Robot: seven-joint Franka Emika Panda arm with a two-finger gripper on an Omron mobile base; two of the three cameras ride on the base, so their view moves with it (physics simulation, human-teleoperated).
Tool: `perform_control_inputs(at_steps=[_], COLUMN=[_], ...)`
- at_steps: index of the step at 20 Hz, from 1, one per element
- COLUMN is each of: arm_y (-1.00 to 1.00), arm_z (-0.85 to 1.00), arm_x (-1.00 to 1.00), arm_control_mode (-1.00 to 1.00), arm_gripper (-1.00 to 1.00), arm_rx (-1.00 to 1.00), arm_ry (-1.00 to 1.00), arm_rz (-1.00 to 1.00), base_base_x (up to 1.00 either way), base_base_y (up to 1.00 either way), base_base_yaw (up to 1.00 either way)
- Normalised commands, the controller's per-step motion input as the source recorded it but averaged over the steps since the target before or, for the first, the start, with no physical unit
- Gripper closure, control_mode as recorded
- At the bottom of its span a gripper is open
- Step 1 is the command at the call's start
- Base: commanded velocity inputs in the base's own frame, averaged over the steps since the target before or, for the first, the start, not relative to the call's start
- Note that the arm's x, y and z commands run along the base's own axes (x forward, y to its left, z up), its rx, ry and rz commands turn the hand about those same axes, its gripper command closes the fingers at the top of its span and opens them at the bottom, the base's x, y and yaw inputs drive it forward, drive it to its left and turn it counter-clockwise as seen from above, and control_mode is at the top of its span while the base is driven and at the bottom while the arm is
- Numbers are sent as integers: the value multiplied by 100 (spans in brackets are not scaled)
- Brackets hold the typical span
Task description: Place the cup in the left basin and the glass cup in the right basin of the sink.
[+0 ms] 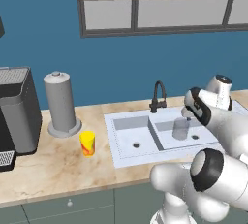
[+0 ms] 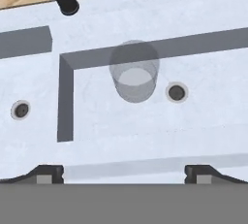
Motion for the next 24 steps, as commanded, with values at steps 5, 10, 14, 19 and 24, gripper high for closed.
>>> perform_control_inputs(at_steps=[5, 10, 14, 19, 24], arm_y=[41, 47, 46, 54, 65], arm_z=[30, 36, 31, 25, 19], arm_x=[-47, -32, -29, -26, -9], arm_control_mode=[-100, -100, -100, -100, -100], arm_gripper=[-100, -100, -100, -100, -100], arm_rx=[0, 0, 0, 0, 0], arm_ry=[0, 0, 0, 0, 0], arm_rz=[-1, 0, 0, 0, 2], base_base_x=[0, 0, 0, 0, 0], base_base_y=[0, 0, 0, 0, 0], base_base_yaw=[0, 0, 0, 0, 0])
